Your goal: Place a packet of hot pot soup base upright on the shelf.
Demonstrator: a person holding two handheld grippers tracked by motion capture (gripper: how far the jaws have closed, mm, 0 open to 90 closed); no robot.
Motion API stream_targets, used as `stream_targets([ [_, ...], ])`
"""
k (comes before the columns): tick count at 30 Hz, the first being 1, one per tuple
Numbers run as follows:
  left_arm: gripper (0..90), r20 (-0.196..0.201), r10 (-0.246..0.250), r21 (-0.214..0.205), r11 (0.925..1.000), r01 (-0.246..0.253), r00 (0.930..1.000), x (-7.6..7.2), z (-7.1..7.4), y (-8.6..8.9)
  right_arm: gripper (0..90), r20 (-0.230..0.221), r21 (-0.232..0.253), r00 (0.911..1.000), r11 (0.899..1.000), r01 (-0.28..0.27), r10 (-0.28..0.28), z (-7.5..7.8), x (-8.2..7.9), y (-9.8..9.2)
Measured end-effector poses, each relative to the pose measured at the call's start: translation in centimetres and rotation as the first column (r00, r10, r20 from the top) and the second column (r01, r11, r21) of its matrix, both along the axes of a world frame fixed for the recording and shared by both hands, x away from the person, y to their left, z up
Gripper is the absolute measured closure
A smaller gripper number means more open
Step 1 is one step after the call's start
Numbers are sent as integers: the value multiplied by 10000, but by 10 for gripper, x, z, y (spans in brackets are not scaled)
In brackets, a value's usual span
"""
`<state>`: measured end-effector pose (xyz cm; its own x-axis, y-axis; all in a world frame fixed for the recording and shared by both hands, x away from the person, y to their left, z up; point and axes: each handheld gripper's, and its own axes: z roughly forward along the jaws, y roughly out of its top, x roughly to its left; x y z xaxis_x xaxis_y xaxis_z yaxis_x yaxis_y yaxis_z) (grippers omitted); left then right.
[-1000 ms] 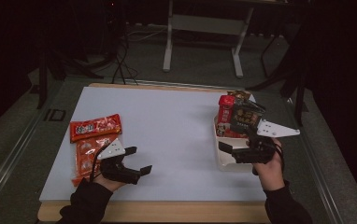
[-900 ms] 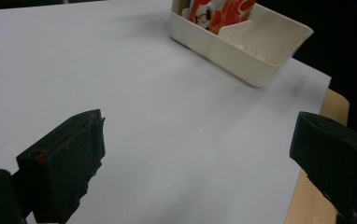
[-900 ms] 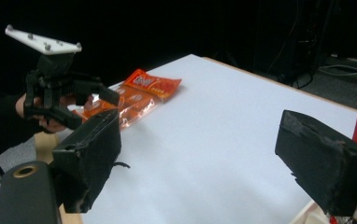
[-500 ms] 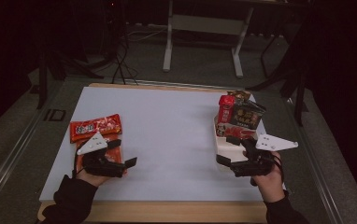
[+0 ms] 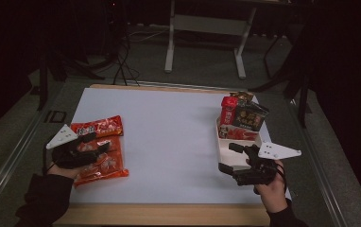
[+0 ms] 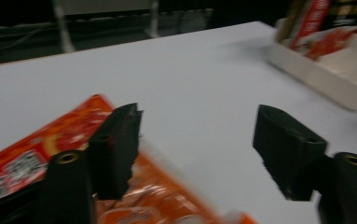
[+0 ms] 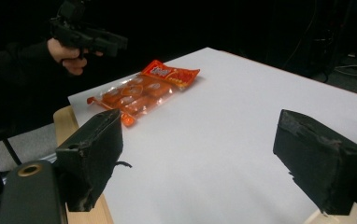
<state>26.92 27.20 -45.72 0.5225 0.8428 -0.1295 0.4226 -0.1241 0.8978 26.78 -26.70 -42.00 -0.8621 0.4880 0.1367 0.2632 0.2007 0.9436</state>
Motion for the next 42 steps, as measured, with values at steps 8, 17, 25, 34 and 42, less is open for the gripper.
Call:
stream_targets([
  [8,616,-390,1368,257,9904,-1359,9898,8,-15,29,157,3,139,9999,9998,-159,159,-4,-6,1],
  [17,890,-1248,2478,975,9667,-2367,9607,20,-41,53,150,-18,132,9996,9995,-275,275,-7,-11,3],
  [25,900,-1873,3250,1619,9410,-2972,9270,32,-62,62,150,-141,-3,9991,9992,-396,395,-10,-11,5],
  [34,900,-2487,3583,2106,9268,-3108,8999,35,-81,64,150,-26,34,9994,9994,-342,342,-9,-10,3],
  [42,900,-2595,3409,2163,9324,-2896,9036,34,-83,59,150,7,8,9995,9995,-308,308,-9,-9,3],
])
